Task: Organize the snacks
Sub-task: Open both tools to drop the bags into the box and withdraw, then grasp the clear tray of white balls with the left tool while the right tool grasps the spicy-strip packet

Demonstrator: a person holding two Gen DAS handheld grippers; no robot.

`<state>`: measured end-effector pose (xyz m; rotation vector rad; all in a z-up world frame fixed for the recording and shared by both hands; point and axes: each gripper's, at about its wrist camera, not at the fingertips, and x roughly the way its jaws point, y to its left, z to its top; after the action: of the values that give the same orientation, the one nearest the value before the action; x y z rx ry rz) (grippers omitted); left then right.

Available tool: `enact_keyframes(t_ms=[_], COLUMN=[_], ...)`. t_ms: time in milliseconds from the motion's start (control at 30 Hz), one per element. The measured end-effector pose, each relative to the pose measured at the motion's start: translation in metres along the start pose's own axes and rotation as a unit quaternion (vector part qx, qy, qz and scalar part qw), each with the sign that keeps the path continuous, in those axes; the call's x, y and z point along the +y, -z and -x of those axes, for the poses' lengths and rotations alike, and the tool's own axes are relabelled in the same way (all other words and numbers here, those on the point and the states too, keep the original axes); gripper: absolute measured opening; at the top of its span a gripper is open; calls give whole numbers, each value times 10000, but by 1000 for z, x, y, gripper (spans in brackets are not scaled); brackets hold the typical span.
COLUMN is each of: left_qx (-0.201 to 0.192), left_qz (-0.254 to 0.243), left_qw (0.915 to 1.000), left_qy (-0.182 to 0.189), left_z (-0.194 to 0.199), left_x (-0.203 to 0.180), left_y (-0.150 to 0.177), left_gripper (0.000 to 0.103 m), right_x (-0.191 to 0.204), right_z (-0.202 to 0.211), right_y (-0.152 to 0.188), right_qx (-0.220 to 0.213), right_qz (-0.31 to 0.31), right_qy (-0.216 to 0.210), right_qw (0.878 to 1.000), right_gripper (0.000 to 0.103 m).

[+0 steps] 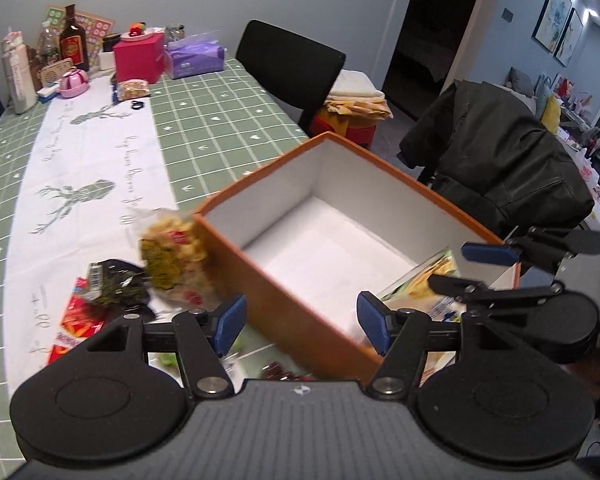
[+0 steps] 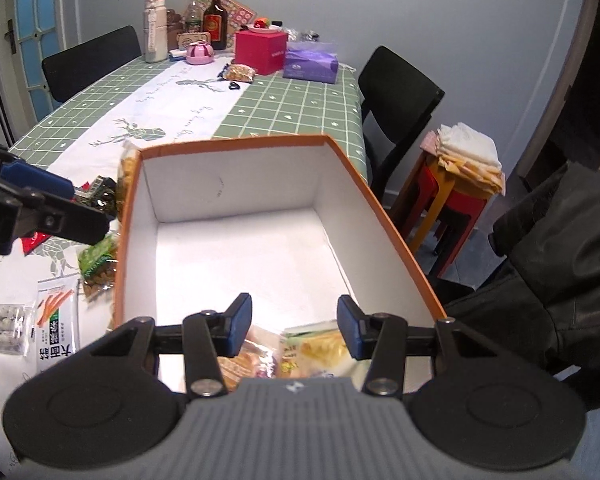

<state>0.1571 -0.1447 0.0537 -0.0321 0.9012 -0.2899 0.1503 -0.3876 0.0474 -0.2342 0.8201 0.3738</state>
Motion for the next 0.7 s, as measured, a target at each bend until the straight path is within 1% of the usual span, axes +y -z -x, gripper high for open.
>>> enact_keyframes(t_ms=[100, 167, 367, 533, 600, 700], left_qx=[-15, -27, -18, 5, -12, -65], left_qz=[36, 86, 239, 393, 451, 623], left_qw=[9999, 9998, 9989, 9983, 9980, 9971], left_qy=[-101, -170, -411, -434, -446, -431], left_z=[11, 17, 26, 33, 35, 38], left_x=[23, 38, 81, 113, 123, 140], left_y=[11, 18, 40, 61, 68, 76], left_gripper=[75, 76, 78, 78, 78, 78], right_x=[11, 21, 55, 91, 105, 124], right_z=[3, 6, 10, 11, 11, 6], right_y=[-4, -6, -10, -11, -11, -12], right_qx=[-107, -206, -367, -476, -515, -518], right_qz=[109, 193, 482, 826, 943, 1086], right_qy=[-30, -69, -338, -588, -664, -783], right_qw=[9999, 9996, 9976, 9937, 9920, 9896], right_gripper=[48, 52, 52, 53, 55, 56])
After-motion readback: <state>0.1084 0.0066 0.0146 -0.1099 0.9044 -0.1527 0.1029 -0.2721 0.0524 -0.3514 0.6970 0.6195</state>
